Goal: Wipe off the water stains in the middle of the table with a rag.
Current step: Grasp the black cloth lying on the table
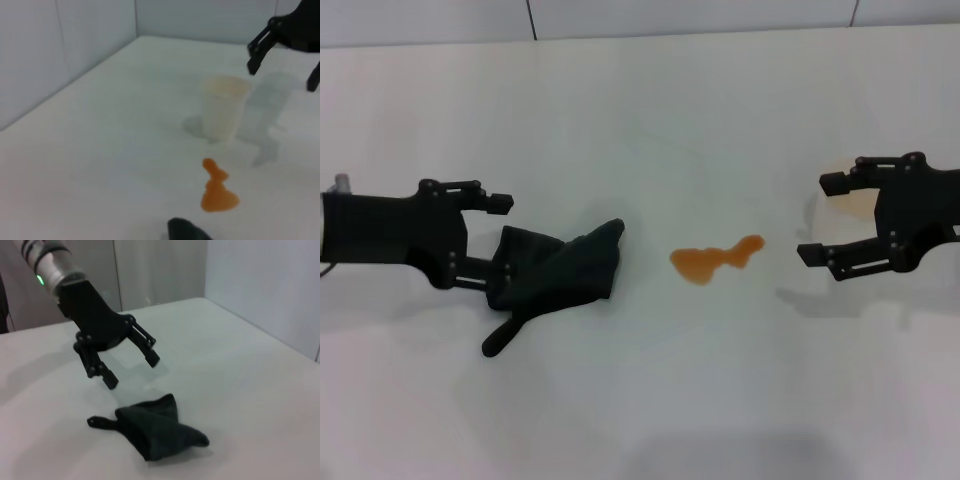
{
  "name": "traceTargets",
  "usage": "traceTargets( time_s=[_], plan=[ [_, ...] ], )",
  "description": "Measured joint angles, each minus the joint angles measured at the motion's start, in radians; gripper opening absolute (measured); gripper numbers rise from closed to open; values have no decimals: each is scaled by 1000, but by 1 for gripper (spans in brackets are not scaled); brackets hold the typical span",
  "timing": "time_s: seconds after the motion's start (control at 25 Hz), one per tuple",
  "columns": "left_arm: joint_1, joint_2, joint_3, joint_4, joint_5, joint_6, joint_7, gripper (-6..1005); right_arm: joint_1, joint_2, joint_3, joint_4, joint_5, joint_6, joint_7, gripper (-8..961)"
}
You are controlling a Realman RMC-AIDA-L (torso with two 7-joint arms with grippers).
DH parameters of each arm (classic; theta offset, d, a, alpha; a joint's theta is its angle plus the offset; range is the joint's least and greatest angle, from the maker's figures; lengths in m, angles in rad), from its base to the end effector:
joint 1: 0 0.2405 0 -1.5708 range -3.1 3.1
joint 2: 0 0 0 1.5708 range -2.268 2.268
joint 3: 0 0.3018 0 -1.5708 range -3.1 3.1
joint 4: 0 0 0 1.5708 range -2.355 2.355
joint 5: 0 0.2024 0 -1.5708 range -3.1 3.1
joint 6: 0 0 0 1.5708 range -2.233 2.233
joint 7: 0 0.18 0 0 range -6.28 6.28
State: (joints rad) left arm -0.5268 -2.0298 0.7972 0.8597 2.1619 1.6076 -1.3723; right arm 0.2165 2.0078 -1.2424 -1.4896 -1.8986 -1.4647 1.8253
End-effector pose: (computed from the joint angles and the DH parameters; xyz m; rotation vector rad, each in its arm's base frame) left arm -0.2907 0.3584 -0.0273 -2.8801 -0.3342 -0.2991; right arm 0.2406 0.3183 -0.0013 -2.7643 0.3399 0.2773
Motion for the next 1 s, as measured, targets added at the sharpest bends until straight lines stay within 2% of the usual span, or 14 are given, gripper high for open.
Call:
traceTargets(
  time_s=[0.28, 0.44, 0.76, 1.0],
  plan=[
    [-131, 5, 2, 9, 204, -23, -128, 889, 6, 2, -17, -26, 36, 9, 4, 871],
    [-170, -14, 6, 4, 291, -60, -142, 889, 12, 2, -27, -32, 43, 15, 4, 871],
    [-193, -48, 133, -80, 292, -195, -145, 889, 13, 2, -31, -32, 48, 18, -2, 870],
    [-206, -50, 170, -121, 263, -224, -141, 890, 13, 2, -35, -34, 56, 21, -3, 870]
  ],
)
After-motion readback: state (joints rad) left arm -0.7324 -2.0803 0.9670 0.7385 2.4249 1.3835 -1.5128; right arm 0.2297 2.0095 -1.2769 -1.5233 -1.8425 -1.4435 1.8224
